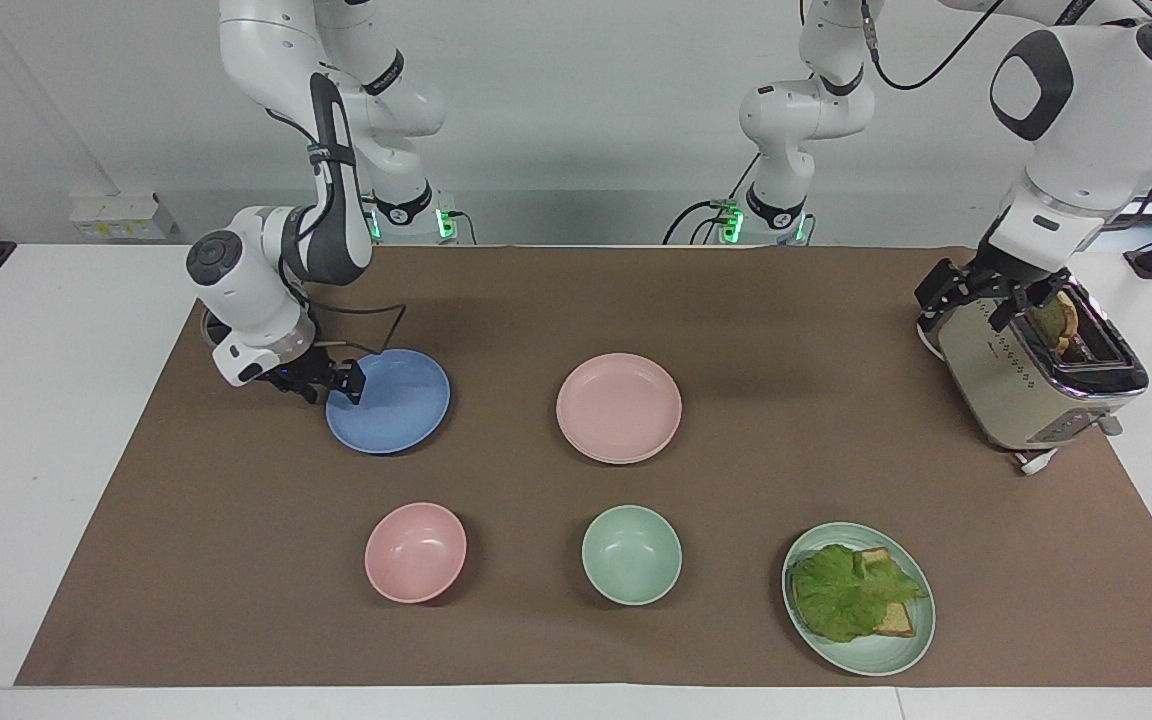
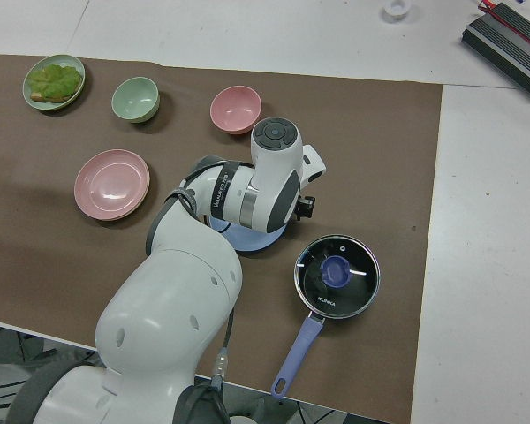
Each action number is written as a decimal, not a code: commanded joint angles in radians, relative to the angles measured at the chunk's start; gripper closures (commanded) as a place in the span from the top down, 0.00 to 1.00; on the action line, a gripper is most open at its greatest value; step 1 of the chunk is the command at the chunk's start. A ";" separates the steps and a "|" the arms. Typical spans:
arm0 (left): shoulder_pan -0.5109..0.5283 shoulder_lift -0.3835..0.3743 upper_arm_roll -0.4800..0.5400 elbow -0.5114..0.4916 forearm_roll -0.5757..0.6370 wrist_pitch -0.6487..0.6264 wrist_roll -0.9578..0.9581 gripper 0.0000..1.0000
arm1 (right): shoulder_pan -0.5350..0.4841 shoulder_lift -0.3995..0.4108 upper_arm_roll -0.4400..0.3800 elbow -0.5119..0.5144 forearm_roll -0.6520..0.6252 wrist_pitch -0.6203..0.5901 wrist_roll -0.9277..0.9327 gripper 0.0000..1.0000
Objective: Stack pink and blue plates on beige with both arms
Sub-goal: 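Release the pink plate with the left gripper while the right gripper reaches the blue plate, then grasp the blue plate's rim with the right gripper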
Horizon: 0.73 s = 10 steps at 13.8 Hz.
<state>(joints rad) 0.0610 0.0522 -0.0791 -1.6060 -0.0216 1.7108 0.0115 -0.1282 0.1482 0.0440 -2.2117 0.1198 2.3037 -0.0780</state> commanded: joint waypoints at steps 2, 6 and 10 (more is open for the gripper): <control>0.010 -0.008 -0.002 0.006 0.019 -0.022 0.005 1.00 | -0.013 -0.006 0.008 -0.010 0.034 0.020 -0.043 0.15; 0.003 -0.008 -0.002 0.006 0.017 -0.020 0.005 1.00 | -0.016 -0.006 0.008 -0.010 0.034 0.013 -0.054 0.00; 0.010 -0.008 -0.002 0.006 0.017 -0.022 0.004 1.00 | -0.014 -0.036 0.010 0.000 0.034 -0.009 -0.054 0.00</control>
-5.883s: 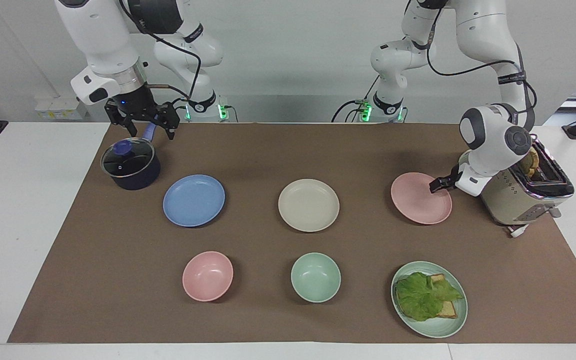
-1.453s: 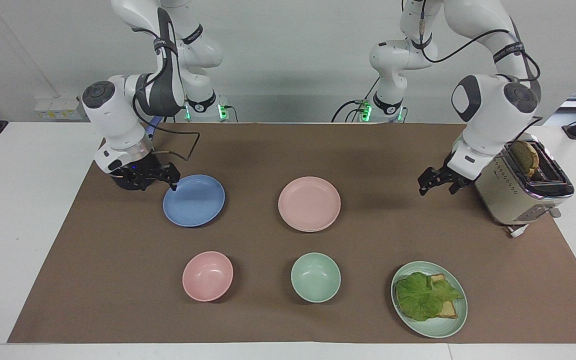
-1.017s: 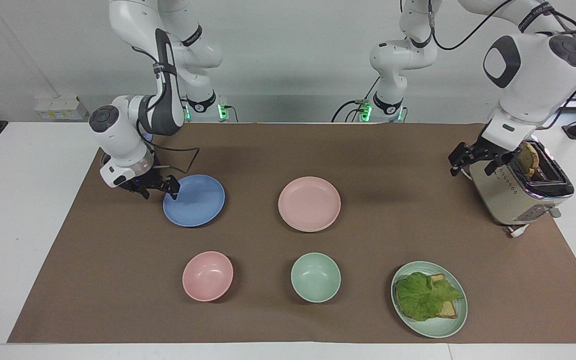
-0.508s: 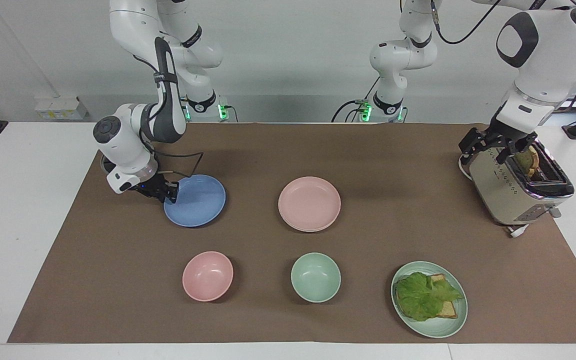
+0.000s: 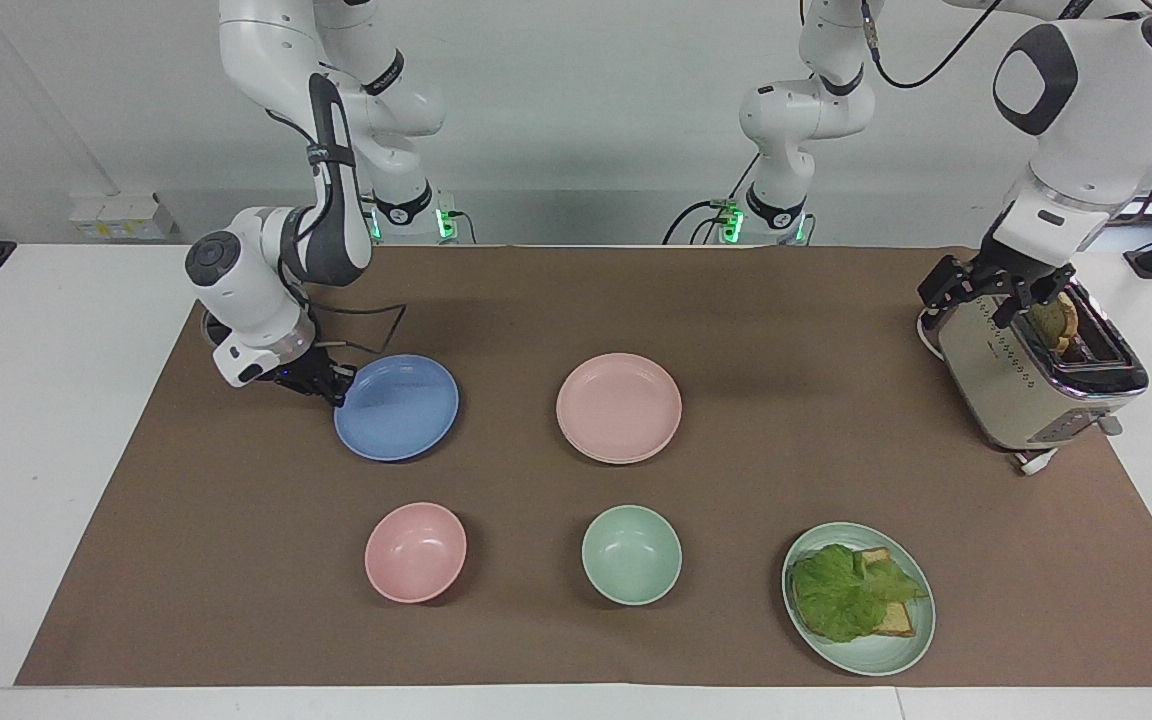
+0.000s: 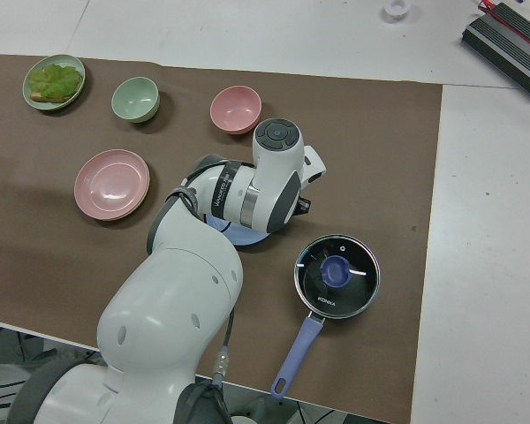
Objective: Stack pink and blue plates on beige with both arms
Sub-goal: 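Grasp the blue plate's rim with the right gripper, then carry the blue plate onto the pink plate with the right gripper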
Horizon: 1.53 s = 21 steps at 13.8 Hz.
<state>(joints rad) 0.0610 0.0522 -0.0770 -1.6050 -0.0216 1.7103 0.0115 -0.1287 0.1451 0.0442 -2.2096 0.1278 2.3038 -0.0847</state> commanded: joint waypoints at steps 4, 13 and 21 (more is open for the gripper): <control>0.006 -0.008 -0.004 0.005 0.017 -0.021 0.004 1.00 | 0.023 -0.140 0.022 0.031 0.026 -0.107 -0.041 0.00; -0.009 -0.008 0.002 0.005 0.018 -0.021 0.004 1.00 | 0.225 -0.153 0.022 0.128 0.026 -0.190 0.169 0.00; -0.081 -0.008 0.094 0.007 0.015 -0.017 0.005 1.00 | 0.471 0.076 0.025 0.330 0.027 -0.144 0.529 0.00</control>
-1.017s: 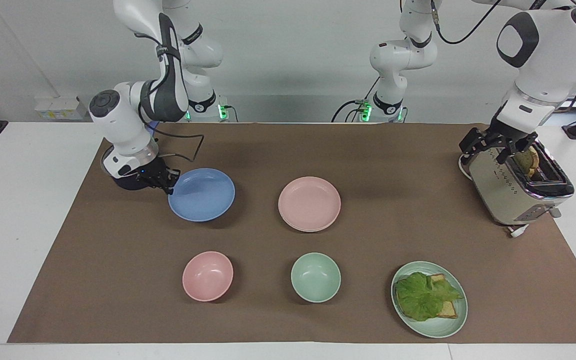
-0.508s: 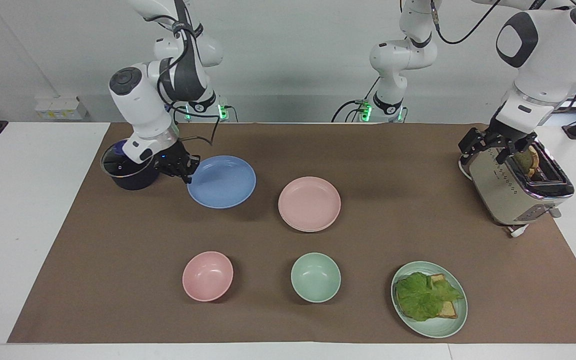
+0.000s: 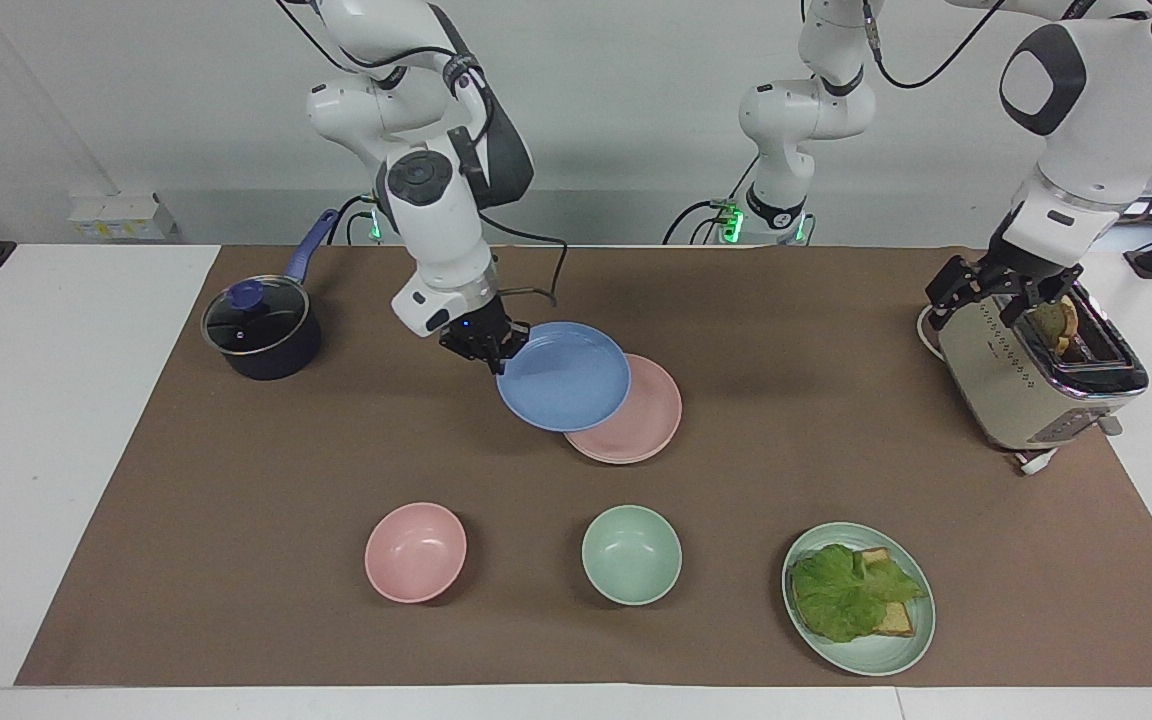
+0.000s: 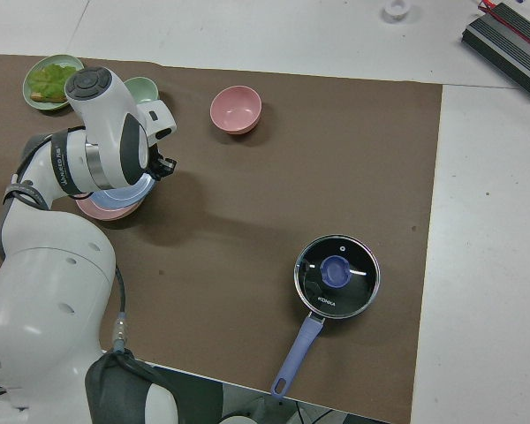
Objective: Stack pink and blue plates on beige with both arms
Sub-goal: 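Carry the blue plate onto the pink plate with the right gripper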
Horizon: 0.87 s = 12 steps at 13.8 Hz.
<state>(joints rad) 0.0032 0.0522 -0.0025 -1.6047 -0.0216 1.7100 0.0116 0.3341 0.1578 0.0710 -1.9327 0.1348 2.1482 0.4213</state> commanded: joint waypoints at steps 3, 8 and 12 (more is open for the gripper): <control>-0.016 -0.008 0.018 0.005 0.015 -0.020 0.004 1.00 | 0.033 0.095 0.016 0.055 0.022 0.051 0.078 0.00; -0.011 -0.008 0.019 0.005 0.015 -0.020 0.004 1.00 | 0.057 0.106 0.024 0.031 0.154 0.098 0.088 0.00; -0.009 -0.009 0.019 0.005 0.015 -0.020 0.004 1.00 | 0.057 0.126 0.023 0.018 0.154 0.123 0.076 0.00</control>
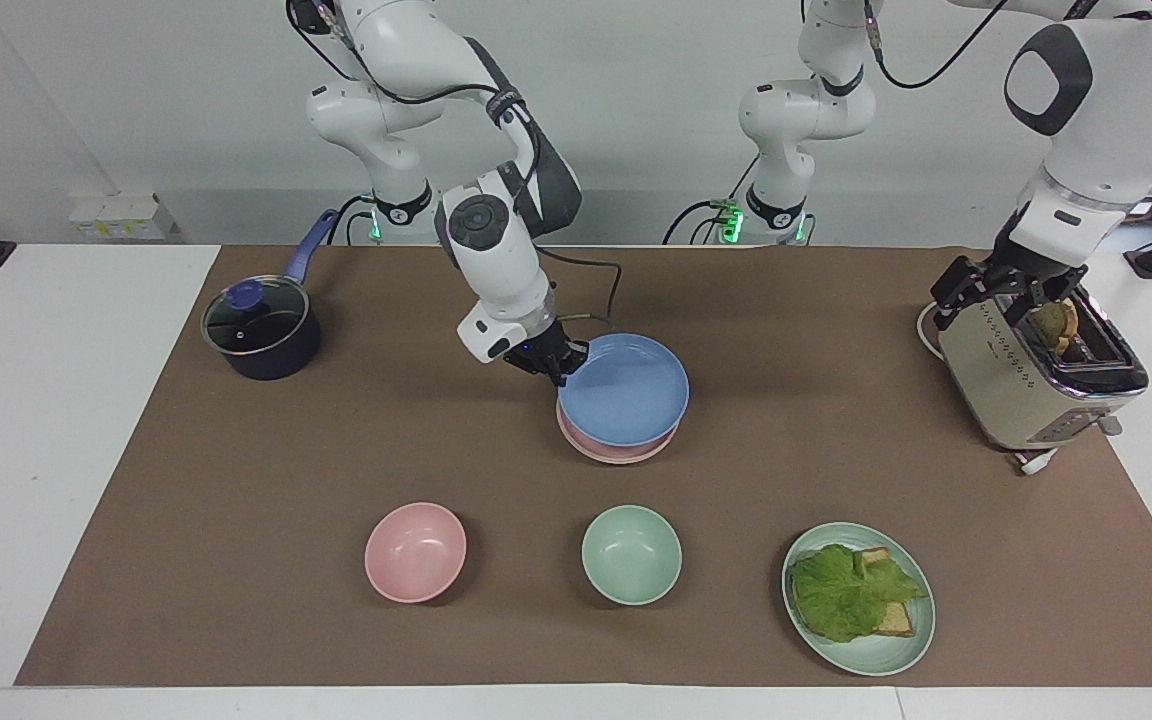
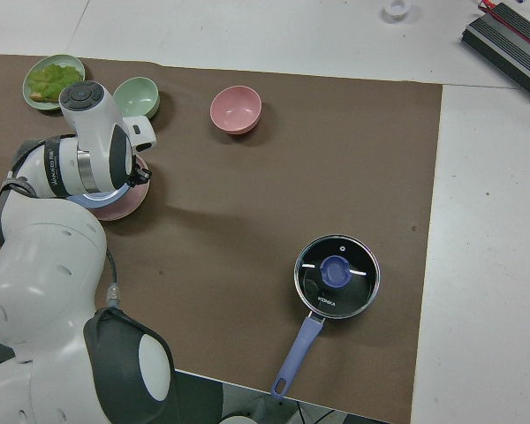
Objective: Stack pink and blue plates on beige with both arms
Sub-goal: 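Carry the blue plate onto the pink plate with the right gripper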
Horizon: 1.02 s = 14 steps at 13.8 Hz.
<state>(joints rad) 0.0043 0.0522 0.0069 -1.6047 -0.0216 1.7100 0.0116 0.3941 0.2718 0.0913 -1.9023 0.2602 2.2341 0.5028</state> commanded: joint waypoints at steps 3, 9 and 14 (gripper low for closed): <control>-0.012 -0.008 0.010 0.005 0.015 -0.020 0.004 1.00 | -0.001 0.012 0.002 -0.030 0.027 0.044 -0.006 0.00; -0.010 -0.009 0.010 0.005 0.015 -0.020 0.004 1.00 | -0.001 0.009 0.002 -0.035 0.013 0.024 -0.003 1.00; -0.012 -0.008 0.010 0.005 0.015 -0.020 0.004 1.00 | -0.032 -0.057 -0.007 -0.037 -0.042 -0.037 -0.004 1.00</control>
<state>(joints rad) 0.0043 0.0522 0.0069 -1.6047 -0.0216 1.7099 0.0116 0.3893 0.2729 0.0876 -1.9227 0.2490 2.2407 0.5028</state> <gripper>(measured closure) 0.000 0.282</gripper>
